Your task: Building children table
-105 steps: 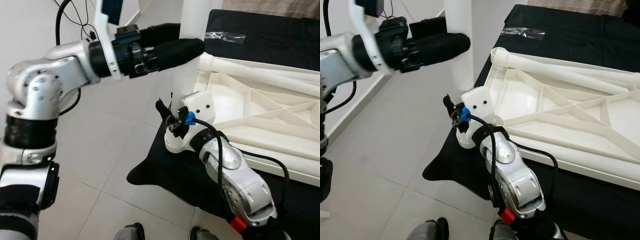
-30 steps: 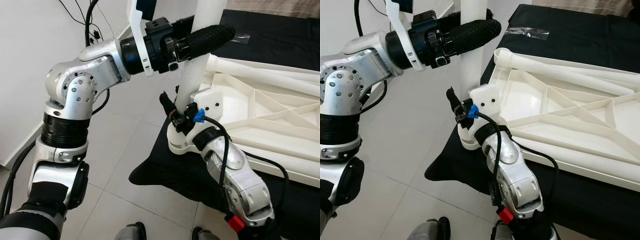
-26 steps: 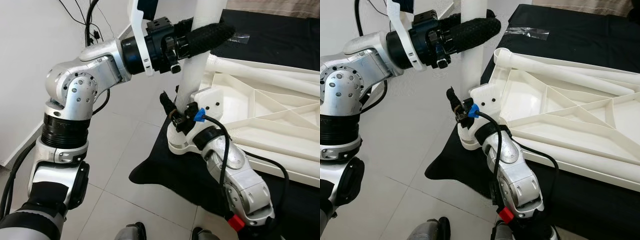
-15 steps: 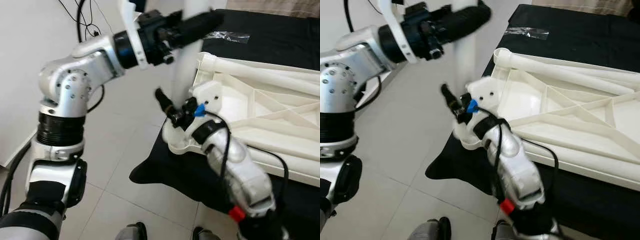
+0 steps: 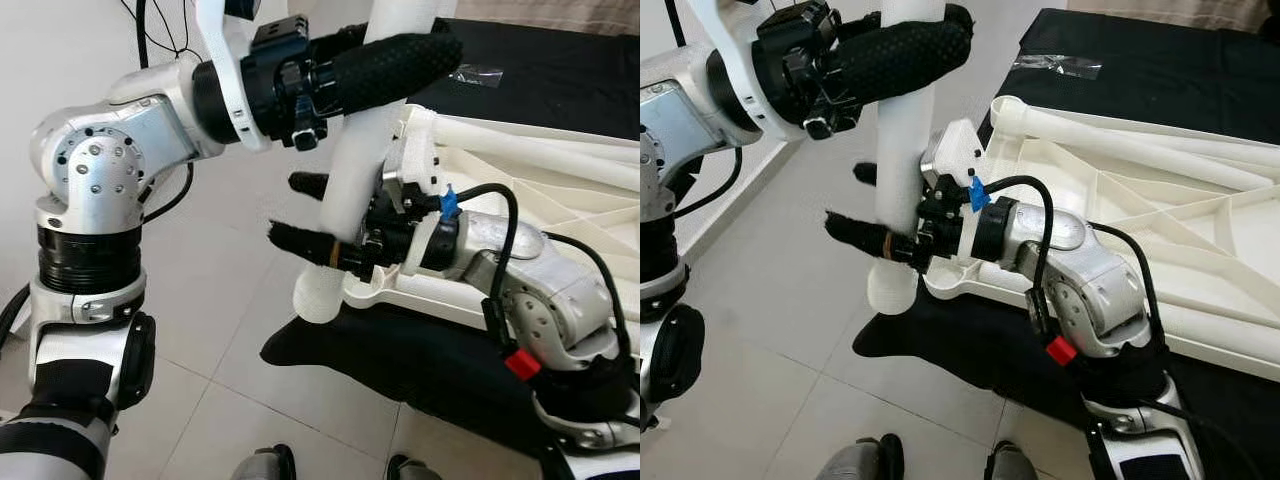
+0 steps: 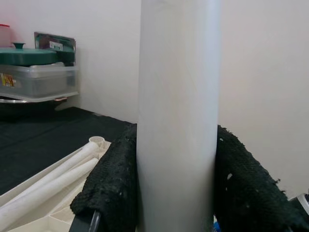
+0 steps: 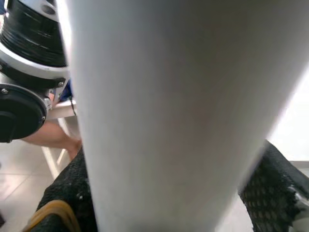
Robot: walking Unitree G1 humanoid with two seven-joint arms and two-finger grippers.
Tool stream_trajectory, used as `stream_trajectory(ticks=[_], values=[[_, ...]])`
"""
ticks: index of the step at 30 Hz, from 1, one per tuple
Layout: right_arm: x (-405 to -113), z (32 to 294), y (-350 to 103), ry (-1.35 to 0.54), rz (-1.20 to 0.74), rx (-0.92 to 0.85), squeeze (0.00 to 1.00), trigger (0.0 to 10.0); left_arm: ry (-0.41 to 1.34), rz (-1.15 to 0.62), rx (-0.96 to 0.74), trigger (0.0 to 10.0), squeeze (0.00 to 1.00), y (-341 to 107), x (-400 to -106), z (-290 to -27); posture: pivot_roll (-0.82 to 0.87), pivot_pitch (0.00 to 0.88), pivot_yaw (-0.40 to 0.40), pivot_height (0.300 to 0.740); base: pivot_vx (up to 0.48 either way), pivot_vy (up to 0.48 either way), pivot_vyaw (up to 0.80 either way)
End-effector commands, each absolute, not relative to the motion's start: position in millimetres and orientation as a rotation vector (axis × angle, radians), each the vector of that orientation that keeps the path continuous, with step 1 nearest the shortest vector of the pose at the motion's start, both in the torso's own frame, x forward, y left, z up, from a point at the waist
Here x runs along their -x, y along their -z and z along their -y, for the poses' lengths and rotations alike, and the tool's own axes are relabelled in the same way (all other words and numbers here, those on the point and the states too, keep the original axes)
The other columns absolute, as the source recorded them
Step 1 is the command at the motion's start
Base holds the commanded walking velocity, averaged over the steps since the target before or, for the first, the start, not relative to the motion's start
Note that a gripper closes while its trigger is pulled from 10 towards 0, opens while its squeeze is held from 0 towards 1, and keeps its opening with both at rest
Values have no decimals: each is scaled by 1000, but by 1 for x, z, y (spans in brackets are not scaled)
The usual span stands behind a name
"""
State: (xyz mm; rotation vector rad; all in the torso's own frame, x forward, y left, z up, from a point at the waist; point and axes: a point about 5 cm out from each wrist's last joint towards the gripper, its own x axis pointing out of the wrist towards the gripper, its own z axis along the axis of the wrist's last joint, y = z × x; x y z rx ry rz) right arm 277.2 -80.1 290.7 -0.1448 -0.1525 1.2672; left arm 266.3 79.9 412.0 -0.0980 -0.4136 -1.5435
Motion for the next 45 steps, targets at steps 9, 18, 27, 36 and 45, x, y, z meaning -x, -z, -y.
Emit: stream_trajectory(ticks=[9,18,27,36,45], values=[[-287,61,-280,-1175,10,-36,0,8314,1604,500,-108,0,0,-424,-241,-37,-10,192,51,740,0,0,0],[-283,55,-292,-1160,119,-207,0,4980,1595,521,-76,0,0,-425,-243,-27,-14,183,58,740,0,0,0],[-277,57,-301,-1173,224,-340,1000,10000,1571,538,-49,0,0,-422,-249,-30,-14,179,64,740,0,0,0],[-271,43,-306,-1190,325,-315,0,10000,1549,566,-19,0,0,-421,-252,-42,-5,178,68,740,0,0,0],[-257,29,-304,-1268,410,-232,0,10000,1518,588,11,0,0,-420,-259,-53,1,182,69,740,0,0,0]])
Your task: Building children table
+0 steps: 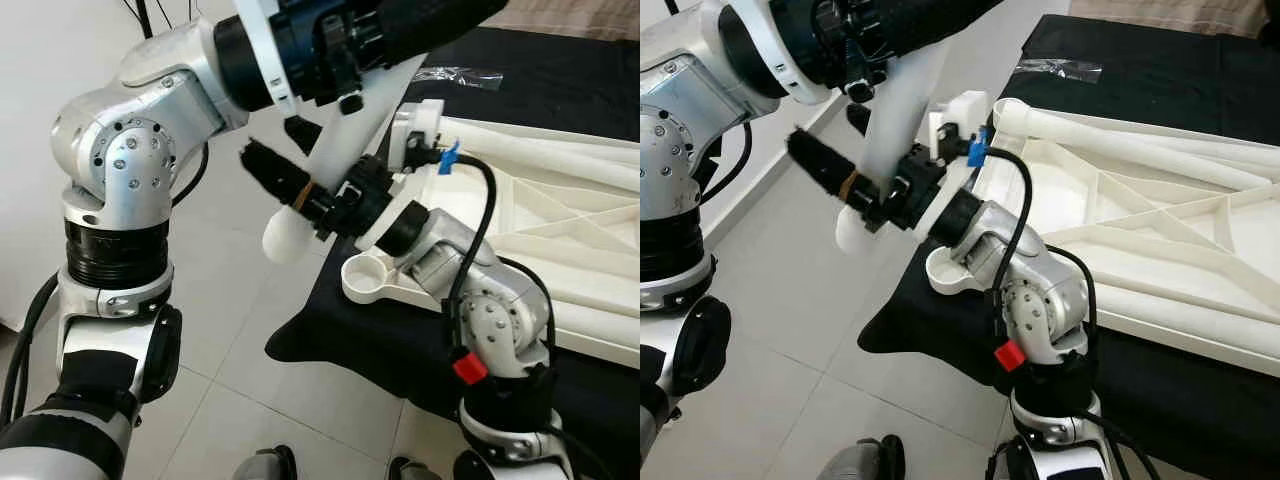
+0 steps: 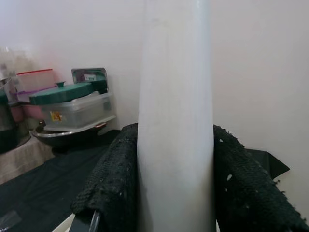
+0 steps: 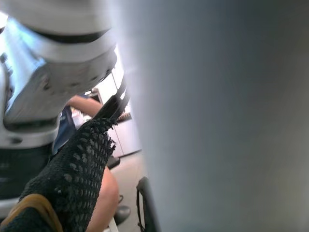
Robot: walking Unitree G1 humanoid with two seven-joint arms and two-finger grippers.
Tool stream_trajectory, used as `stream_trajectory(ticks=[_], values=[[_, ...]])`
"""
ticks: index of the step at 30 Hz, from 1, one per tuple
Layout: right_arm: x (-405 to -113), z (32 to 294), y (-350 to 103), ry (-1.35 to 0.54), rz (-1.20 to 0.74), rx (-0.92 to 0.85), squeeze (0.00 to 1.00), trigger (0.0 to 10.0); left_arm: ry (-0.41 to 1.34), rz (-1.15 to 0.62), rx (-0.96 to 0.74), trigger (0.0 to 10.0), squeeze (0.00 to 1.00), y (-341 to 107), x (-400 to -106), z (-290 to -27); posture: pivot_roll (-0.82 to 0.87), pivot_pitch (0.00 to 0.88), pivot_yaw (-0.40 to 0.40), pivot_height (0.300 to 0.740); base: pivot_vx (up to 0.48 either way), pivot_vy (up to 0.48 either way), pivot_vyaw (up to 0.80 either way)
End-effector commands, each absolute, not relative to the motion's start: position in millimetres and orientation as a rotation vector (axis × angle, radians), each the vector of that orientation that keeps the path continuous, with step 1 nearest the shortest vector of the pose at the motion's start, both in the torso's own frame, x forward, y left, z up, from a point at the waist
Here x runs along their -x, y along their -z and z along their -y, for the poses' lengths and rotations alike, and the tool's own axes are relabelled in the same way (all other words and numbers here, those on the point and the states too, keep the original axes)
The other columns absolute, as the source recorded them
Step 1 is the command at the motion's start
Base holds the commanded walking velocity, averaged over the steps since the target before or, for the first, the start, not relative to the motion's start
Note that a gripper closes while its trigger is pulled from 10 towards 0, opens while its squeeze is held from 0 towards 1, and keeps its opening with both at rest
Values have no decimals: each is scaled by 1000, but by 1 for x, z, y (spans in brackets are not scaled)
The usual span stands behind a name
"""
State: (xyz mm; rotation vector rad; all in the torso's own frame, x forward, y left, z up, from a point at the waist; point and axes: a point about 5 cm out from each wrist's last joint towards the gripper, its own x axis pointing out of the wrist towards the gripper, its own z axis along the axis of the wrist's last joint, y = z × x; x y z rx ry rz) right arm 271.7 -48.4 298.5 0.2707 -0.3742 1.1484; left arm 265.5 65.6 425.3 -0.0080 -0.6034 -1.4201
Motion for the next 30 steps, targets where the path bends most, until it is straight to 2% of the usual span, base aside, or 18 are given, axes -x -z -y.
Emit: stream_trajectory(ticks=[1,2,3,4,7,10,19,24,25,27,28,30], values=[[-258,27,-302,-1273,406,-217,0,10000,1515,589,13,0,0,-420,-260,-54,1,183,69,740,0,0,0],[-257,26,-299,-1279,406,-191,0,1765,1513,592,18,0,0,-420,-261,-57,1,183,69,740,0,0,0],[-257,25,-298,-1282,407,-173,0,1765,1511,594,22,0,0,-420,-262,-59,1,183,69,740,0,0,0],[-257,23,-295,-1291,407,-146,0,0,1509,596,26,0,0,-420,-262,-61,3,184,69,740,0,0,0],[-256,21,-292,-1300,406,-121,0,0,1508,599,30,0,0,-420,-263,-62,3,184,69,740,0,0,0],[-260,14,-283,-1267,401,-14,0,0,1499,611,46,0,0,-421,-264,-68,6,186,70,740,0,0,0],[-265,10,-278,-1242,387,25,0,0,1510,633,45,0,0,-422,-252,-88,8,187,68,740,0,0,0],[-273,14,-275,-1188,376,33,0,0,1510,640,43,0,0,-422,-255,-90,5,188,67,740,0,0,0],[-274,15,-276,-1175,378,29,0,0,1493,655,45,2745,0,-422,-256,-90,5,188,67,740,0,0,0],[-276,15,-276,-1166,379,27,0,0,1481,666,47,2745,0,-423,-257,-90,5,188,67,740,0,0,0],[-277,17,-277,-1152,382,21,0,0,1490,665,57,10000,1000,-423,-257,-89,5,188,67,740,0,0,0],[-280,18,-278,-1133,387,18,0,0,1494,668,86,10000,1000,-426,-256,-90,2,189,68,740,0,0,0]])
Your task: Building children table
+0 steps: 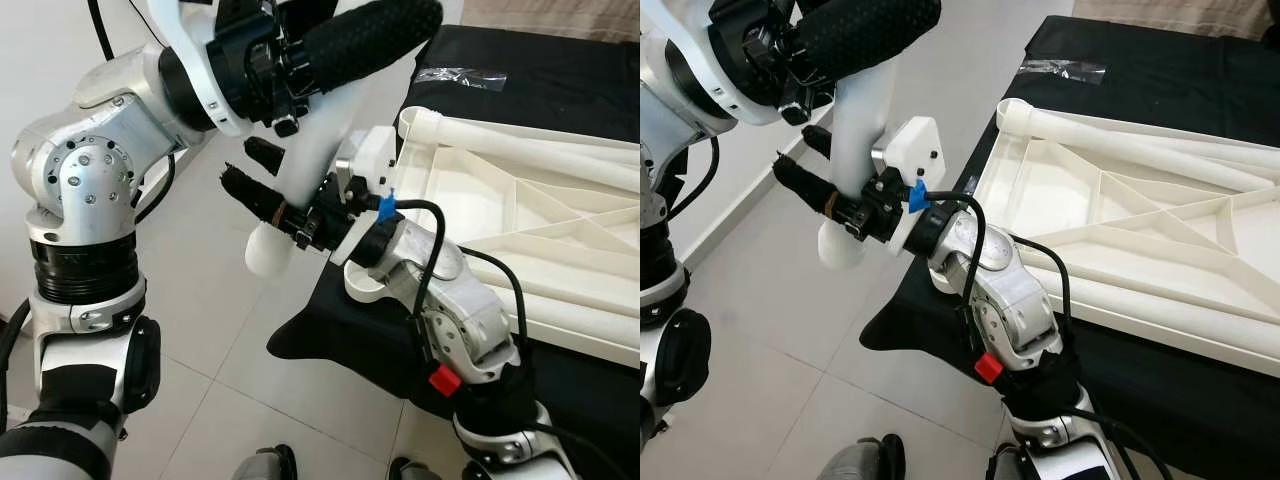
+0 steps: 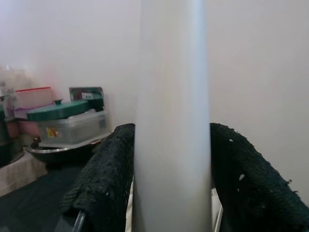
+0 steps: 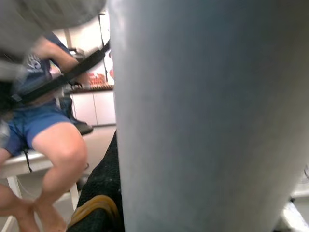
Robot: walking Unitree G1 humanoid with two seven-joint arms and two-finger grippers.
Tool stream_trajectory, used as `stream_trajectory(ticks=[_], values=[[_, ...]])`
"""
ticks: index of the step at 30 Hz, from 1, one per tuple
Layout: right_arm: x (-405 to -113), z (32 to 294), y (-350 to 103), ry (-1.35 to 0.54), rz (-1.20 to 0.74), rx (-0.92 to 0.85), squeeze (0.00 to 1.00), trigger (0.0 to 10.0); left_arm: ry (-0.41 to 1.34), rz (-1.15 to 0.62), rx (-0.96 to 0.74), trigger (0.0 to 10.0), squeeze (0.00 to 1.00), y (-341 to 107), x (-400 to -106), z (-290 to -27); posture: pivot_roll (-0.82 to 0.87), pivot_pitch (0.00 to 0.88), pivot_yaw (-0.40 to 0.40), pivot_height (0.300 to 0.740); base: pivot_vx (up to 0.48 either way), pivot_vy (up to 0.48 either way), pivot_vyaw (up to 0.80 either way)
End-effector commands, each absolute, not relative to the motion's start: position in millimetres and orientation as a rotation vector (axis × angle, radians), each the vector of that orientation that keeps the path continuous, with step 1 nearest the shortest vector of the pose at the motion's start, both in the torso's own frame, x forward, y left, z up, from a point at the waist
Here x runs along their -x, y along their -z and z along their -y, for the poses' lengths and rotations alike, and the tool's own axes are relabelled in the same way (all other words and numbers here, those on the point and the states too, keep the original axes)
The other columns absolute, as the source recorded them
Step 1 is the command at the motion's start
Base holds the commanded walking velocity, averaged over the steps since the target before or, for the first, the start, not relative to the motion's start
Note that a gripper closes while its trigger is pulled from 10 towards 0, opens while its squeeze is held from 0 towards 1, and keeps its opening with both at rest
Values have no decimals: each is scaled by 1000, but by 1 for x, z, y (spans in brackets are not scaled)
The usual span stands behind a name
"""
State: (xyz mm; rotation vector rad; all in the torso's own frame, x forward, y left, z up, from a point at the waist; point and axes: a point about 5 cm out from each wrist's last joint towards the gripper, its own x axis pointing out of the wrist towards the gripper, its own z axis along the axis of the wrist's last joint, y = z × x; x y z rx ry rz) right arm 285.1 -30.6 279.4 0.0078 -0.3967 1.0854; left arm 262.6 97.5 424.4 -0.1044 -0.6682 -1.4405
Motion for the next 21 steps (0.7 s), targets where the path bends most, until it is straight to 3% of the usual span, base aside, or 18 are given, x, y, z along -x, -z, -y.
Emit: stream_trajectory(ticks=[1,15,17,21], values=[[-281,19,-279,-1120,391,17,0,0,1498,669,107,10000,1000,-428,-255,-91,1,189,69,740,0,0,0],[-325,96,-315,-775,520,-40,0,0,1207,709,66,10000,1000,-444,-264,-163,1,192,62,740,0,0,0],[-337,118,-323,-652,544,-11,0,0,1129,782,91,10000,1000,-452,-250,-183,5,192,54,740,0,0,0],[-349,138,-329,-556,554,28,0,0,1115,782,135,10000,1000,-442,-230,-190,16,197,42,740,0,0,0]])
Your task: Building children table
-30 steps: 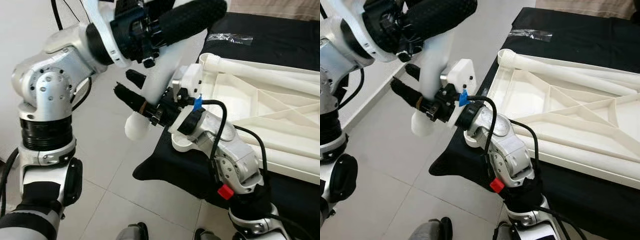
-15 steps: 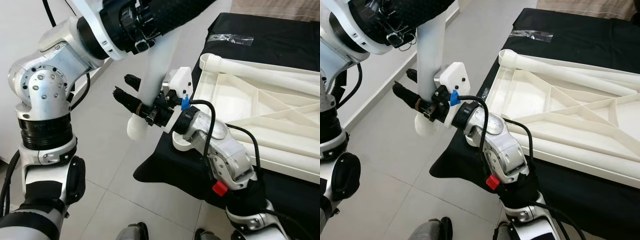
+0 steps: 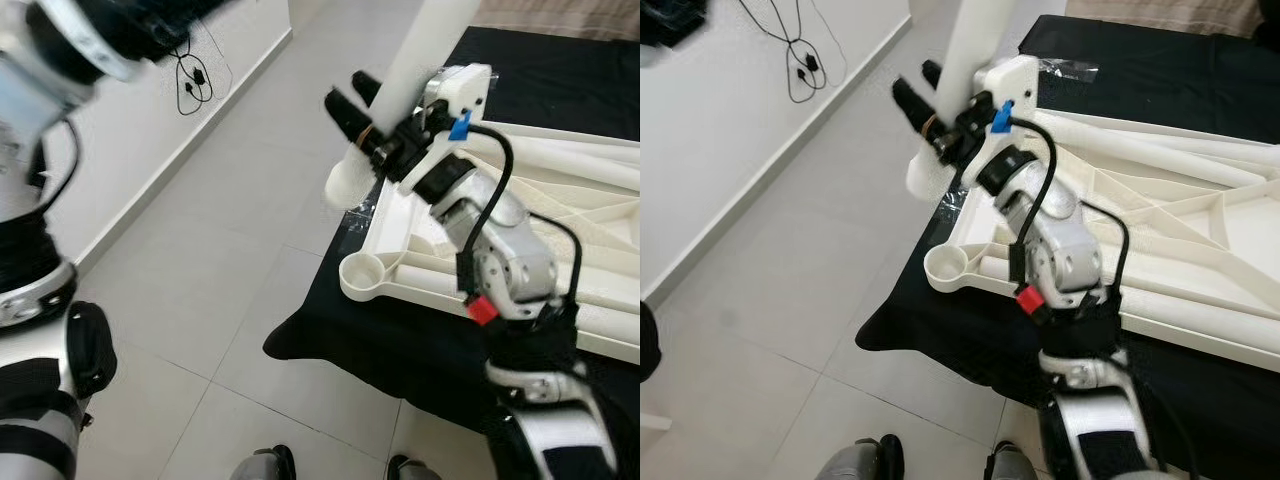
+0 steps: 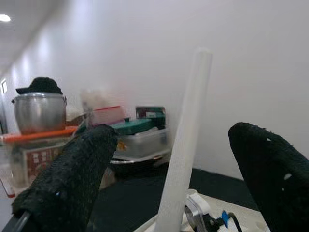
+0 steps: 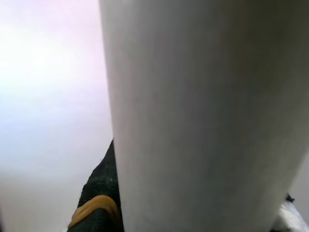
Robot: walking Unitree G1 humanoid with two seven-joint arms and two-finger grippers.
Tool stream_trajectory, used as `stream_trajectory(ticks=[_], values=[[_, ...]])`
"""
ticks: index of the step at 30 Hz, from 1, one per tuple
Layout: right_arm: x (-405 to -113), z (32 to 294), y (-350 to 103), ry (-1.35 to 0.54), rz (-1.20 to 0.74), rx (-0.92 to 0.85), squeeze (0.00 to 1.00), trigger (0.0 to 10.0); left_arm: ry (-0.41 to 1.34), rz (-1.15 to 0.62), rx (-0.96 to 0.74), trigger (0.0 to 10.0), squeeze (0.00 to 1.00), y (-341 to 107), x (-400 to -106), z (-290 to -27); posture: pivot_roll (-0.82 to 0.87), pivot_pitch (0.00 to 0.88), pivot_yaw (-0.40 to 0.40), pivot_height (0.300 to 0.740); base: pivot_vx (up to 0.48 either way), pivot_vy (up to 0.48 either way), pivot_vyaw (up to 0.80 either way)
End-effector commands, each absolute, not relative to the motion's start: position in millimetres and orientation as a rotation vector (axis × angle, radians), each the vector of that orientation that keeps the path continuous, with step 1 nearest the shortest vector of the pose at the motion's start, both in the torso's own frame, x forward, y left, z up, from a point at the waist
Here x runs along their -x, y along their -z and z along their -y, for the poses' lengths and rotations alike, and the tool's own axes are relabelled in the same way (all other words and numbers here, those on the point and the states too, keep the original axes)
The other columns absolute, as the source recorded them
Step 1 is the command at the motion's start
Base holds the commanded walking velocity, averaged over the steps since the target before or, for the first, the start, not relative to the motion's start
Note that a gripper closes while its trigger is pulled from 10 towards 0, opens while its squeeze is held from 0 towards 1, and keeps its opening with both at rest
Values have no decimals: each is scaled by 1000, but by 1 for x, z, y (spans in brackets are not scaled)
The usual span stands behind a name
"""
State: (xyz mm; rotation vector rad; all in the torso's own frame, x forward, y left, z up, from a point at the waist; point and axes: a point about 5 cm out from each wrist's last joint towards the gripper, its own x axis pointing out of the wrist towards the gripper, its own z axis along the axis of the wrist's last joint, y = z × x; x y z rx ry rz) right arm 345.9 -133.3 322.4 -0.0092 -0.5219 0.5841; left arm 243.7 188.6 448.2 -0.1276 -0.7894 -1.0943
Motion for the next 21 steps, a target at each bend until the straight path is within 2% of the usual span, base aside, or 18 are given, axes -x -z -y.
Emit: stream_trajectory(ticks=[1,4,5,7,8,10,13,15,17,20,21], values=[[-351,141,-330,-546,555,36,0,0,1131,753,140,10000,1000,-434,-226,-189,24,200,38,740,0,0,0],[-352,143,-331,-541,556,41,0,0,1141,734,144,10000,1000,-428,-224,-188,24,200,38,740,0,0,0],[-354,146,-333,-545,560,52,0,5333,1169,630,142,10000,1000,-402,-224,-180,32,207,31,740,0,0,0],[-354,146,-333,-545,560,52,0,5333,1169,630,142,10000,1000,-402,-224,-180,32,207,31,740,0,0,0],[-353,146,-343,-655,590,48,0,10000,1228,337,133,10000,0,-325,-219,-154,36,232,17,740,0,0,0],[-348,142,-349,-818,603,40,0,10000,1223,143,158,10000,0,-271,-207,-138,38,246,15,740,0,0,0],[-345,141,-350,-889,602,38,0,10000,1201,86,173,10000,0,-255,-204,-134,38,248,15,740,0,0,0],[-339,136,-348,-1078,580,48,0,10000,1180,-41,124,10000,0,-224,-191,-123,40,277,11,740,0,0,0],[-339,136,-348,-1078,580,48,0,10000,1180,-41,124,10000,0,-224,-191,-123,40,277,11,740,0,0,0],[-336,129,-333,-1292,490,99,0,10000,1125,-133,140,10000,0,-201,-179,-110,44,308,8,740,0,0,0],[-336,129,-333,-1292,490,99,0,10000,1125,-133,140,10000,0,-201,-179,-110,44,308,8,740,0,0,0]])
